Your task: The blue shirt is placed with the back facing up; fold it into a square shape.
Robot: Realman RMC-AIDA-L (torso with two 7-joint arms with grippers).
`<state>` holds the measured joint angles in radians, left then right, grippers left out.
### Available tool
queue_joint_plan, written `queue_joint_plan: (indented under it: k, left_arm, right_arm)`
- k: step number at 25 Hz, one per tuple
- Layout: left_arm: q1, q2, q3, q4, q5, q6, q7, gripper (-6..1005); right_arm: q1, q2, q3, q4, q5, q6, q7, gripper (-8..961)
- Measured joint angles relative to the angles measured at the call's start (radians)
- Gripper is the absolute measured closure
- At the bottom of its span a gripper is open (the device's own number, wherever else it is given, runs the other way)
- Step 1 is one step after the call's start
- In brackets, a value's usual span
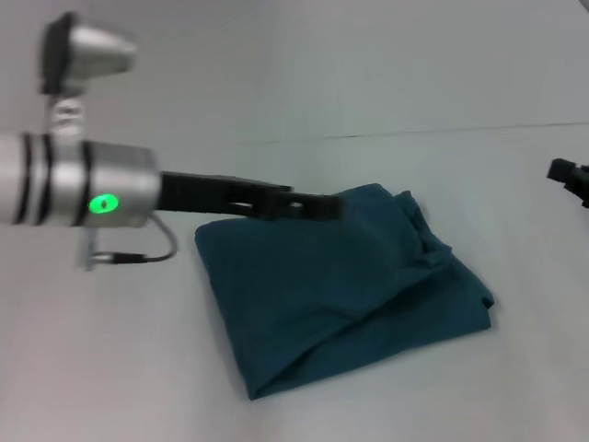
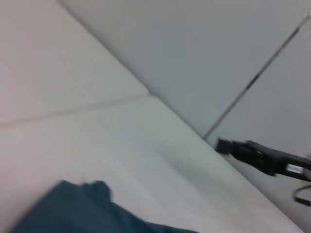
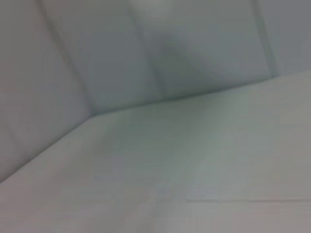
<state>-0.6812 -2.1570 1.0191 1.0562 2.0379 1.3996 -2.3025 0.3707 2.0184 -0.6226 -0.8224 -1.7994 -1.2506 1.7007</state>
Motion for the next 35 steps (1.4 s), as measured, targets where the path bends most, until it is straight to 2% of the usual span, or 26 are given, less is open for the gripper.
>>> queue_joint_plan:
  k: [3,6,9,11,14,15,19,25,28,35]
  left_arm:
    - [0.063,0.001,-0.107,0.019,0.002,0.060,0.096,69]
    - [0.118,0.002,-0.203,0.011,0.007,0.117,0.197,56]
    - [0.168,0.000,-0.253,0.007,0.009,0.159,0.294,47]
    - [0.197,-0.002,-0.272,0.009,0.012,0.178,0.347,47]
    - [0.223,-0.004,-0.298,0.006,0.039,0.187,0.391,47]
    - [0.228,-0.004,-0.304,0.003,0.054,0.187,0.396,47]
    - [0.241,-0.006,-0.319,-0.013,0.097,0.187,0.418,47]
    - [0.254,-0.007,-0.329,-0.047,0.112,0.180,0.442,47]
    - [0.258,-0.007,-0.334,-0.048,0.113,0.178,0.445,47]
    - [0.260,-0.007,-0.336,-0.055,0.115,0.175,0.448,47]
  right_arm:
    - [0.039,-0.006,0.000,-0.135,-0.138,-0.143,0.186,952]
    - [0.101,-0.019,0.000,-0.233,-0.264,-0.268,0.350,900]
    - [0.191,-0.023,0.000,-0.298,-0.451,-0.388,0.503,848]
    - [0.258,-0.018,0.000,-0.323,-0.585,-0.457,0.577,814]
    - [0.346,0.001,-0.022,-0.350,-0.766,-0.503,0.661,762]
    - [0.366,0.009,-0.043,-0.356,-0.809,-0.508,0.690,717]
    - [0.398,0.027,-0.138,-0.353,-0.848,-0.487,0.777,539]
    - [0.417,0.042,-0.175,-0.311,-0.846,-0.442,0.814,289]
    - [0.412,0.046,-0.217,-0.304,-0.849,-0.399,0.843,66]
    - [0.405,0.052,-0.232,-0.284,-0.851,-0.340,0.860,12]
